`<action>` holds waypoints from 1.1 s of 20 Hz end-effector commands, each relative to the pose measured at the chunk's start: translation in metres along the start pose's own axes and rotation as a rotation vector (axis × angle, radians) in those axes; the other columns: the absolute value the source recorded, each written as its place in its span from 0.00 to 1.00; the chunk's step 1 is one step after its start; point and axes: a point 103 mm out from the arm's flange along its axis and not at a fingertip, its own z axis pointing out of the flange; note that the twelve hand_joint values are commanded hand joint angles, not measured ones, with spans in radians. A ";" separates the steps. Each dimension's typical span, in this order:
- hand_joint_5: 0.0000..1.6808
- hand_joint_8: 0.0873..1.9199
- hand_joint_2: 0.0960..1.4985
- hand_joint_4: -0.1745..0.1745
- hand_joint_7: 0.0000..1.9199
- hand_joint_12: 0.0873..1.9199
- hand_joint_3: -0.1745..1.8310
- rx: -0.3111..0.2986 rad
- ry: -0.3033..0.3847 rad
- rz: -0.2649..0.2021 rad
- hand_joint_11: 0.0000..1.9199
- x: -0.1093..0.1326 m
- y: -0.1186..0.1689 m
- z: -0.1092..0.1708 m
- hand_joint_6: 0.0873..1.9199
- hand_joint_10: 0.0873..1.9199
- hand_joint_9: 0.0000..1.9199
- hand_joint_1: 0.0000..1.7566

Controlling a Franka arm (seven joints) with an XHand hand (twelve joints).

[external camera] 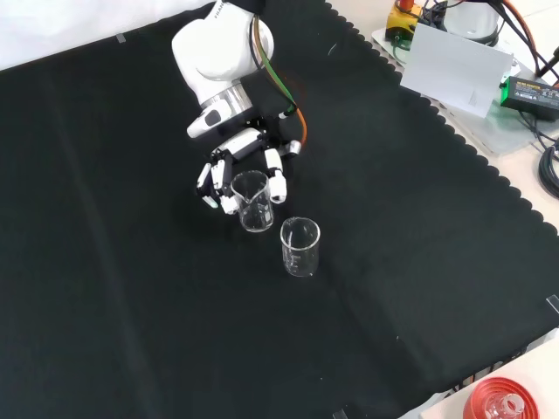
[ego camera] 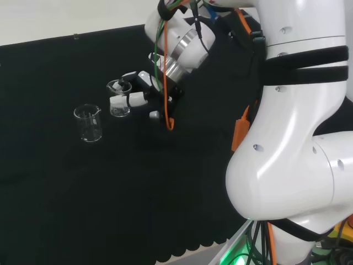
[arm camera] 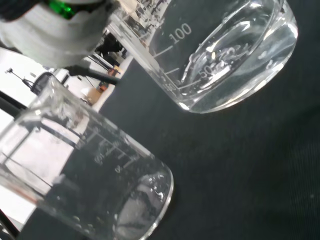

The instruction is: Pick up the beaker on the right.

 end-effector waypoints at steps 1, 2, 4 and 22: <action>0.73 0.06 0.60 1.00 0.73 0.63 0.15 0.027 -0.096 -0.054 0.27 0.005 -0.001 -0.014 0.29 0.13 0.60 0.62; 0.73 0.06 0.60 1.00 0.73 0.62 0.15 0.032 -0.108 -0.059 0.27 0.003 -0.004 -0.023 0.29 0.13 0.60 0.62; 0.73 0.05 0.60 1.00 0.74 0.62 0.16 0.041 -0.136 -0.058 0.27 0.001 -0.008 -0.036 0.29 0.12 0.61 0.62; 0.75 0.01 0.55 1.00 0.78 0.59 0.21 0.123 -0.307 -0.045 0.33 0.015 -0.017 -0.067 0.26 0.09 0.64 0.63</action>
